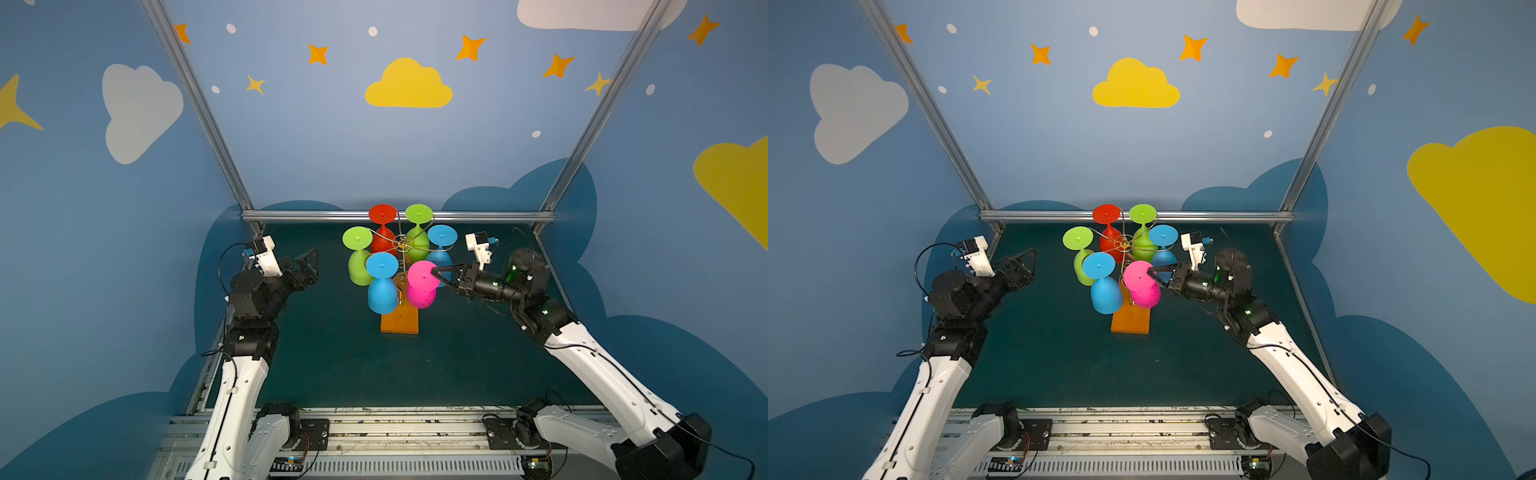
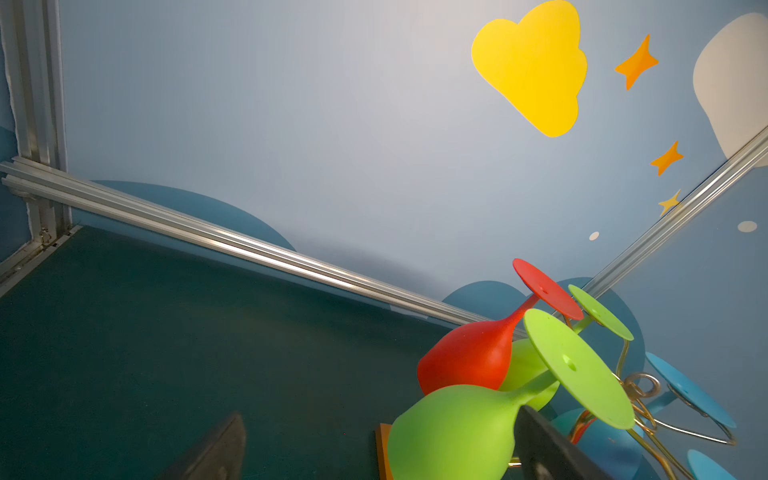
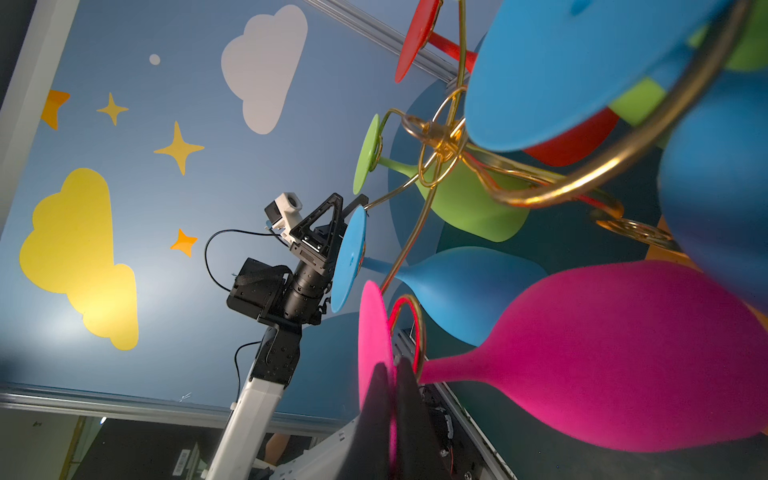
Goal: Take the wine glass off the wine glass rack
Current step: 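Close the right gripper on the magenta glass's foot on the rack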
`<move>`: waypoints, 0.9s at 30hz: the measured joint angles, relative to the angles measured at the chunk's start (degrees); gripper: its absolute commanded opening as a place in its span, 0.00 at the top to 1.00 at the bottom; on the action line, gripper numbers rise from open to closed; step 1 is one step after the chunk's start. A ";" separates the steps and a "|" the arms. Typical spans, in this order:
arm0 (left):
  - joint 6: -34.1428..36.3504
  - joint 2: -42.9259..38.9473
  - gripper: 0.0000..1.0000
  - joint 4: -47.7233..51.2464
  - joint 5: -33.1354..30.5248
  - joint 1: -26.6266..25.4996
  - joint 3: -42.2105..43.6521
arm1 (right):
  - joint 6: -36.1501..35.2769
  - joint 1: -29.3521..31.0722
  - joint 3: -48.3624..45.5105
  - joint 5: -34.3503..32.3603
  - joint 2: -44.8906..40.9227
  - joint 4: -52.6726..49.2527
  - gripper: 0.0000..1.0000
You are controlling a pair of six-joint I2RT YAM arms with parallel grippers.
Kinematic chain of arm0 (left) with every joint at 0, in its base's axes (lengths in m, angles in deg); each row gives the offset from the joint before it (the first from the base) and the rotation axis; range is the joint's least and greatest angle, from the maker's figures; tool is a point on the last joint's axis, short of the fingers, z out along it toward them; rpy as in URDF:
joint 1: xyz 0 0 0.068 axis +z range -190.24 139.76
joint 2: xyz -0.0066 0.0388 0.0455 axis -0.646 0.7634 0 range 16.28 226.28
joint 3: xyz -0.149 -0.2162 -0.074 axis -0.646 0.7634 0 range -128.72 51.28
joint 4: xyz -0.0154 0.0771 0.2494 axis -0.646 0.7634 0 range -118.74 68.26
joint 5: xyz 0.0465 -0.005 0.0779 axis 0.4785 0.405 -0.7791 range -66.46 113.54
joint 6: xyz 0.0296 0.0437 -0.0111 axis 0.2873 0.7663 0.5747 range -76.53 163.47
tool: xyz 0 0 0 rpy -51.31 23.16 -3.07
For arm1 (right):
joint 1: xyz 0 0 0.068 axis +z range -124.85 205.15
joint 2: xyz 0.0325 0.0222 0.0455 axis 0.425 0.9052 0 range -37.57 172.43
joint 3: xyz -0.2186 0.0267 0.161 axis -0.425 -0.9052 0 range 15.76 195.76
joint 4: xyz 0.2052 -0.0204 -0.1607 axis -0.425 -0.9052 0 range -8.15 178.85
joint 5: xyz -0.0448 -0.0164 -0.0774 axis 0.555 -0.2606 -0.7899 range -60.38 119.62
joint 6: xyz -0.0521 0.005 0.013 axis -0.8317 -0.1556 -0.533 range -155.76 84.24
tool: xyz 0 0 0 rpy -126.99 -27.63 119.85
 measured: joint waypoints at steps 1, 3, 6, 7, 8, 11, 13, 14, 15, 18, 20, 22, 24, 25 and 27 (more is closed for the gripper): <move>0.00 -0.09 0.00 0.04 -0.28 -0.04 0.00 | 0.28 0.09 0.28 0.00 0.00 0.00 1.00; 0.00 -0.22 0.00 0.17 -0.59 -0.07 0.00 | 0.55 0.22 0.98 -0.02 -0.04 0.09 1.00; 0.00 -0.22 0.00 0.42 -0.85 -0.11 0.00 | 0.79 0.46 2.21 -0.20 -0.28 0.28 1.00; 0.00 -0.22 0.00 0.48 -1.01 -0.13 0.00 | 0.81 0.52 2.60 -0.35 -0.44 0.39 1.00; 0.00 -0.24 0.00 0.50 -1.07 -0.20 0.00 | 0.85 0.61 2.86 -0.52 -0.59 0.48 1.00; 0.00 -0.44 0.00 0.79 -1.44 -0.39 0.00 | 0.87 0.79 3.37 -1.05 -1.05 0.59 1.00; 0.02 -0.66 0.00 0.85 -1.51 -0.48 0.00 | 0.85 0.92 3.37 -1.29 -1.20 0.52 1.00; 0.02 -0.76 0.00 0.87 -1.57 -0.48 0.00 | 0.83 1.07 3.37 -1.53 -1.20 0.46 1.00; 0.02 -0.85 0.00 0.92 -1.62 -0.52 0.00 | 0.76 1.18 3.37 -1.60 -1.20 0.26 1.00; 0.04 -0.92 0.00 1.01 -1.66 -0.59 0.00 | 0.59 2.16 3.37 -1.95 -1.20 -0.17 1.00; 0.04 -0.92 0.00 1.14 -1.66 -0.59 0.00 | 0.31 3.15 3.37 -2.19 -1.20 -0.59 1.00; 0.04 -0.92 0.00 1.20 -1.70 -0.61 0.00 | 0.09 4.26 3.37 -2.56 -1.18 -0.98 1.00; 0.04 -0.92 0.00 1.22 -1.70 -0.66 0.00 | -0.31 5.25 3.37 -3.21 -1.14 -1.09 1.00; 0.04 -0.92 0.00 1.20 -1.70 -0.66 0.00 | -0.61 5.57 3.37 -3.69 -1.09 -1.07 1.00; 0.04 -0.92 0.00 1.22 -1.70 -0.68 0.00 | -0.87 6.05 3.52 -4.42 -0.81 -1.05 1.00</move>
